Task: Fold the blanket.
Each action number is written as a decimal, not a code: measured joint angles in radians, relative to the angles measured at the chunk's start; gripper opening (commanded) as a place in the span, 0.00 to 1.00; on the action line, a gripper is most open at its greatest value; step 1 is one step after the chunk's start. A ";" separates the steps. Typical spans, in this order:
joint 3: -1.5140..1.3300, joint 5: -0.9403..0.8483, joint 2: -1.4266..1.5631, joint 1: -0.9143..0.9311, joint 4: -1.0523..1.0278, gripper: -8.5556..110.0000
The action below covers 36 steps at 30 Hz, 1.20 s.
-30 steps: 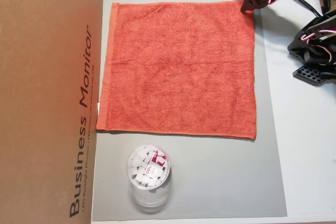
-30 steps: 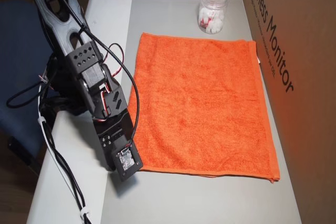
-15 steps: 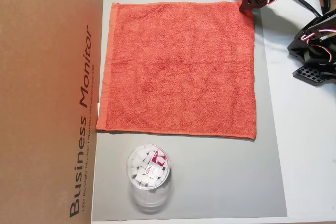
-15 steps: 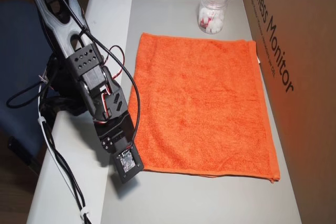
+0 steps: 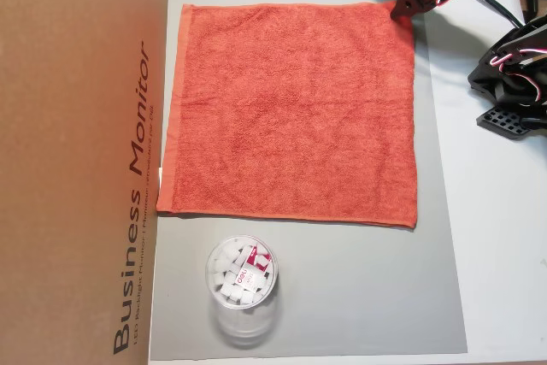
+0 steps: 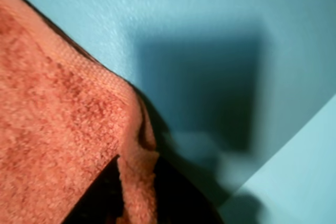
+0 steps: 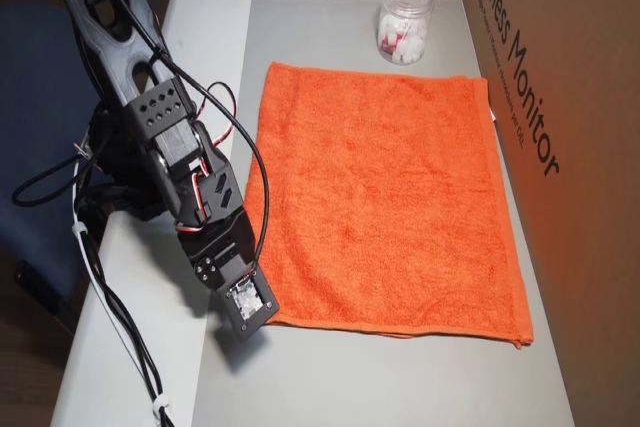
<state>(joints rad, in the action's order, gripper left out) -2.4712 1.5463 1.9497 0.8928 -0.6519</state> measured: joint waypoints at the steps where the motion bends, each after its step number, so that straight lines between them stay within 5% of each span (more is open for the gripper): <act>1: 0.000 0.000 0.017 -0.005 0.000 0.07; 36: 0.233 0.403 0.353 -0.310 -0.002 0.07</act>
<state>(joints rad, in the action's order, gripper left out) -2.2381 1.9497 2.3025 0.5829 -0.6535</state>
